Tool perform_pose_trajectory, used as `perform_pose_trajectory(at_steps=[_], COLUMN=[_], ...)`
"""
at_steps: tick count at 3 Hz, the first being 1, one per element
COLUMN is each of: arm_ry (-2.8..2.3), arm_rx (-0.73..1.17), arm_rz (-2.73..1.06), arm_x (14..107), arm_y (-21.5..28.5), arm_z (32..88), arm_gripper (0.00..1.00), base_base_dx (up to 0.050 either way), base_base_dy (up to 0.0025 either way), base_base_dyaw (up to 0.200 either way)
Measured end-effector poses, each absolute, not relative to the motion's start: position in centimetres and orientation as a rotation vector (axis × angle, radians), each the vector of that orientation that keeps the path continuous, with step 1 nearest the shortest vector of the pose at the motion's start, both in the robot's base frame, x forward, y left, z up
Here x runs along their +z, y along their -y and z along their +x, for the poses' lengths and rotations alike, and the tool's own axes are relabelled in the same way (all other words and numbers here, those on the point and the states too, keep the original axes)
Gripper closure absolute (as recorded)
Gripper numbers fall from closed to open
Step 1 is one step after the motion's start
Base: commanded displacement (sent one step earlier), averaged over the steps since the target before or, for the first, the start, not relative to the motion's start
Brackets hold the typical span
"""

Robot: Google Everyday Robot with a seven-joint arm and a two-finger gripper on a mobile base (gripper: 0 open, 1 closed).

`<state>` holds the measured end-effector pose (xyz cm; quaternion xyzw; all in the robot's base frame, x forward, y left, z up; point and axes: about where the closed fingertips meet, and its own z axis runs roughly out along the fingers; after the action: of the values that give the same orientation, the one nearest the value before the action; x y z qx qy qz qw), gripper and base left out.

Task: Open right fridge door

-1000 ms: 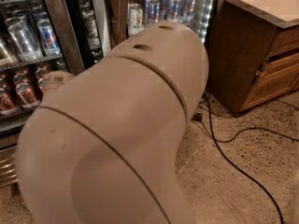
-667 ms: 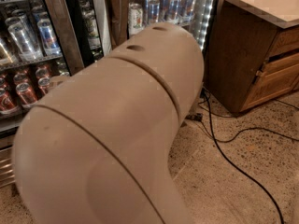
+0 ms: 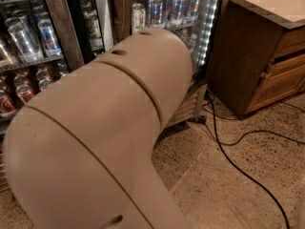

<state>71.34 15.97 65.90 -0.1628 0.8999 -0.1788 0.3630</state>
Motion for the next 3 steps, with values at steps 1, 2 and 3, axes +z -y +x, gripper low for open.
perform_pose_trajectory(at_steps=[1, 2, 3], arm_ry=[-2.288, -2.326, -2.381], arm_rx=[-0.51, -0.544, -0.583], arm_rz=[-0.401, -0.34, -0.289], arm_x=[66.1, 65.3, 64.5], arm_y=[-16.1, -15.3, -13.6], arm_z=[72.6, 72.5, 70.9], arm_gripper=[1.0, 1.0, 1.0], base_base_dx=[0.0, 0.0, 0.0], base_base_dy=[0.0, 0.0, 0.0], base_base_dyaw=[0.0, 0.0, 0.0])
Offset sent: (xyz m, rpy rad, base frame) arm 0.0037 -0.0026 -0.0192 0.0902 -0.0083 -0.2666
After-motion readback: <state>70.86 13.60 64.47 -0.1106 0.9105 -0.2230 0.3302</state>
